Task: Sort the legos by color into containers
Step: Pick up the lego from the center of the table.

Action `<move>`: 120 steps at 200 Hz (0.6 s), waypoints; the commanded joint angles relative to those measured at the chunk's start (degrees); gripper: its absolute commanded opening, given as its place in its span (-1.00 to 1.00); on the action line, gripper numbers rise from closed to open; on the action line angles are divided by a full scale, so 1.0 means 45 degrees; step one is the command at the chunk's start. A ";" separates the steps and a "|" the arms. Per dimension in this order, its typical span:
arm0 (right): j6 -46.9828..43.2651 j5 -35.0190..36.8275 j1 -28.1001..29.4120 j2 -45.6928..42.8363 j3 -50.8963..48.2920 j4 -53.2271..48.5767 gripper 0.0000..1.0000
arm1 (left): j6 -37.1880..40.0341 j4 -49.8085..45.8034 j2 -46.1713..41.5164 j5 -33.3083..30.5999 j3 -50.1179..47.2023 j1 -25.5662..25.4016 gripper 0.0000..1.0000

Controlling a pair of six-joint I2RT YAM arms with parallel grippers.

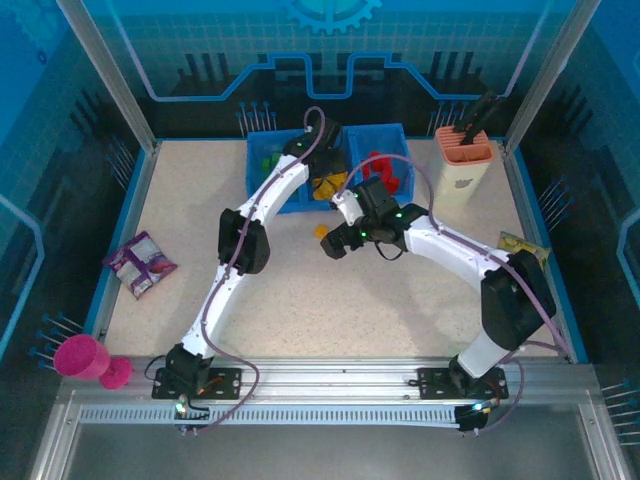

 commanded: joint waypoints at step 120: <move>-0.2955 -0.0098 0.0359 0.5261 0.3780 -0.0328 0.97 | 0.2153 0.0426 -0.7117 -0.0958 -0.2845 0.0574 0.42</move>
